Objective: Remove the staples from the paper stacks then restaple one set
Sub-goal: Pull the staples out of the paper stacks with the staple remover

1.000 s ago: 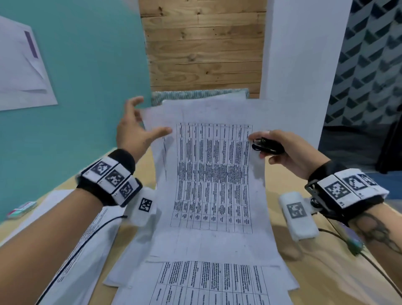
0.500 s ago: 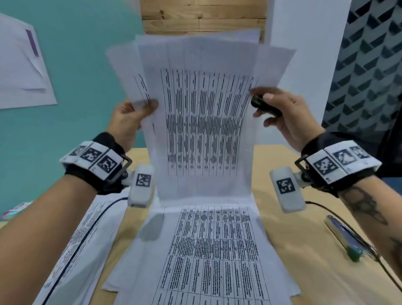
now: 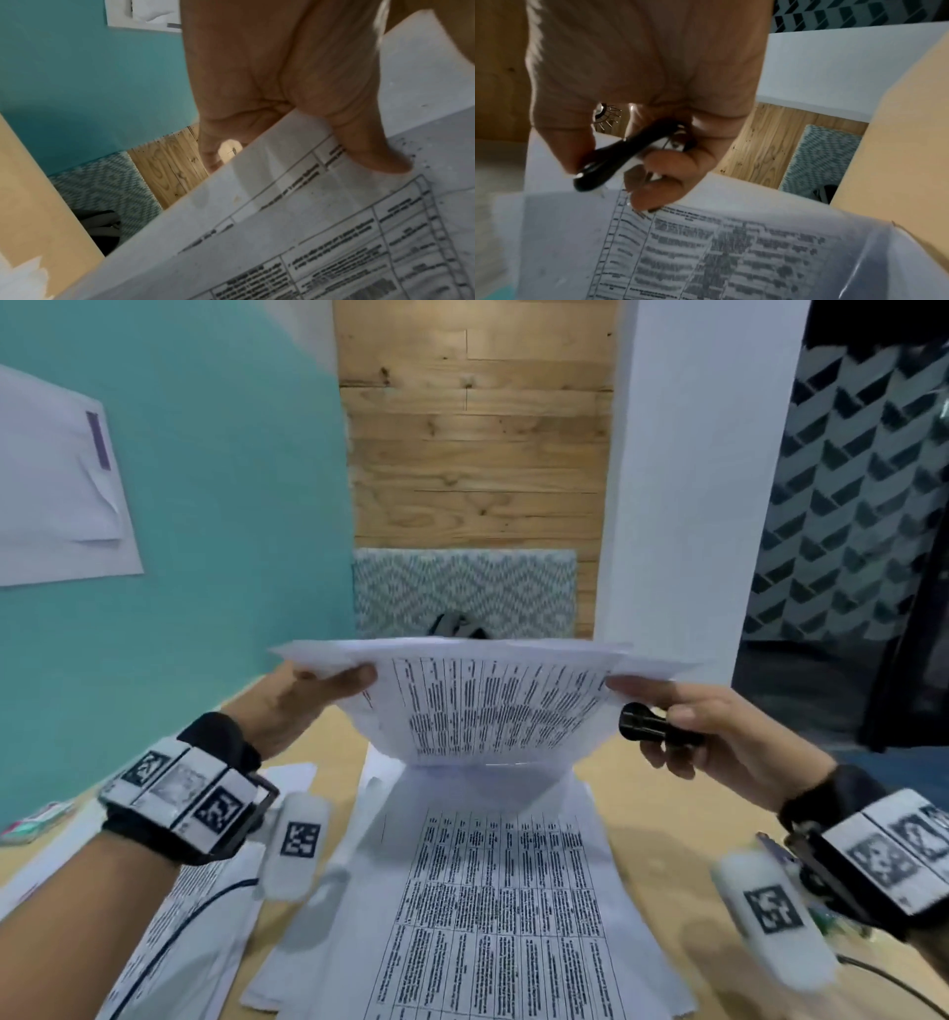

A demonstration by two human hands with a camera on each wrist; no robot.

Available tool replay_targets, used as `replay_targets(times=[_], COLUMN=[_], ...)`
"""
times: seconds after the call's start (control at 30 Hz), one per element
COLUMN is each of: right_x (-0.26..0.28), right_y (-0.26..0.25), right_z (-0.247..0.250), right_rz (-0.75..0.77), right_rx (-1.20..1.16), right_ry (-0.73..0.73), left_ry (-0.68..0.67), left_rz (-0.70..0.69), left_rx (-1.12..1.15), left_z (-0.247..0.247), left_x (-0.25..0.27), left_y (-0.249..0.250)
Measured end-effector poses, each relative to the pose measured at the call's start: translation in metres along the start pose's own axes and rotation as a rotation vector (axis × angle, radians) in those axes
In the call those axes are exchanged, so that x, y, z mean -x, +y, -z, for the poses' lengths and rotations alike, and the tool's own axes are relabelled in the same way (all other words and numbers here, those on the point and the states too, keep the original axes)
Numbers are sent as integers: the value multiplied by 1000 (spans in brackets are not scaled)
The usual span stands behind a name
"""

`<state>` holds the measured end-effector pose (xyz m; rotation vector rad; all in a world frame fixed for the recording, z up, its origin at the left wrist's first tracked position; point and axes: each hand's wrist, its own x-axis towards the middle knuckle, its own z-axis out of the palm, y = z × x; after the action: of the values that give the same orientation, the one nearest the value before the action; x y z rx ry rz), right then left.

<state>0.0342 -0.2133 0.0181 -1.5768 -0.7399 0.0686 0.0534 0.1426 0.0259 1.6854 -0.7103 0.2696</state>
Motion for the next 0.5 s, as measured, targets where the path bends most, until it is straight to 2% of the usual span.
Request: replay_targets(times=[0.17, 0.23, 0.37, 0.43, 0.5], right_x=[4, 3, 4, 5, 5], right_y=[-7, -7, 7, 14, 18], right_z=[3, 0, -3, -5, -5], right_rz=[-31, -56, -110, -133, -150], right_rx=[29, 25, 28, 40, 36], right_ry=[-23, -37, -86, -75, -56], left_ry=[53, 71, 25, 98, 215], left_rz=[0, 54, 235, 289, 249], left_rx=[100, 105, 103, 63, -69], left_z=[0, 0, -2, 3, 7], left_x=[2, 3, 10, 10, 3], left_y=[8, 6, -7, -7, 2])
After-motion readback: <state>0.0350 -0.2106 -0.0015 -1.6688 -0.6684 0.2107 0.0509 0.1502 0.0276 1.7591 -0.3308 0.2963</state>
